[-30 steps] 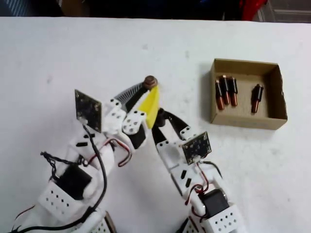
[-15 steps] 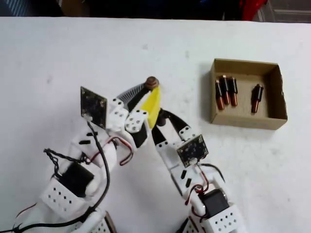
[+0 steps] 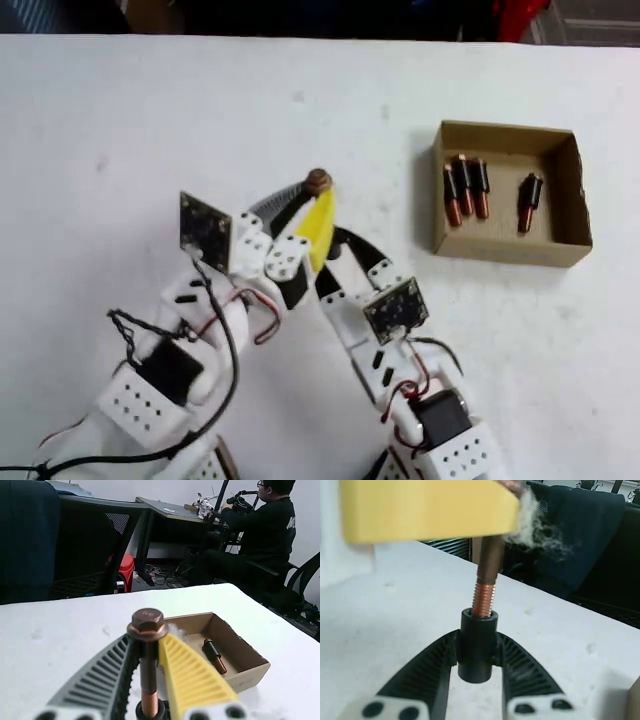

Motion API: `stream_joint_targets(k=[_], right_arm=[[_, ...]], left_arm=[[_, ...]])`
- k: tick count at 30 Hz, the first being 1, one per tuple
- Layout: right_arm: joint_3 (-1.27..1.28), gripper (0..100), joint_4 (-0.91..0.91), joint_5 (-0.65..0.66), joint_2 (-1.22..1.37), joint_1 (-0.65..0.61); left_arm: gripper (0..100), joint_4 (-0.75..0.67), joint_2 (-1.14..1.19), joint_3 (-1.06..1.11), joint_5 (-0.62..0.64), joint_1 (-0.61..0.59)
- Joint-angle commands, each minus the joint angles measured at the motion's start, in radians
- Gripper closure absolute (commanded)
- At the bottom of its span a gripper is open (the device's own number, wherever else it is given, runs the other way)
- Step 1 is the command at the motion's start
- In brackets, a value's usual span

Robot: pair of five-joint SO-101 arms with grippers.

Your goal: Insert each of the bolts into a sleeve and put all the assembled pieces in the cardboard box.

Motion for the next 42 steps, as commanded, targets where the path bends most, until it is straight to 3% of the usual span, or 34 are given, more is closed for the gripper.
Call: stream_joint_targets(k=[1, 10, 14, 24, 31, 42], right_arm=[[0.006, 98.1, -0.025, 0.011, -0.008, 0.002], [0.006, 98.1, -0.019, 0.011, -0.008, 0.004], [0.006, 98.1, -0.018, -0.006, -0.007, 0.008], [0.006, 98.1, -0.018, -0.051, -0.007, 0.039], [0.006, 98.1, -0.016, -0.051, -0.007, 0.039], [0.006, 98.1, -0.016, -0.051, -0.007, 0.039]], left_arm=[[98, -0.049, -0.002, -0.005, -0.003, 0.010], [98, 0.120, -0.002, 0.000, 0.008, 0.053], [98, 0.121, -0.004, 0.046, 0.097, 0.048], [97, 0.121, -0.004, 0.075, 0.097, 0.048], [79, 0.126, -0.004, 0.080, 0.097, 0.047], [78, 0.121, -0.004, 0.038, 0.097, -0.068]])
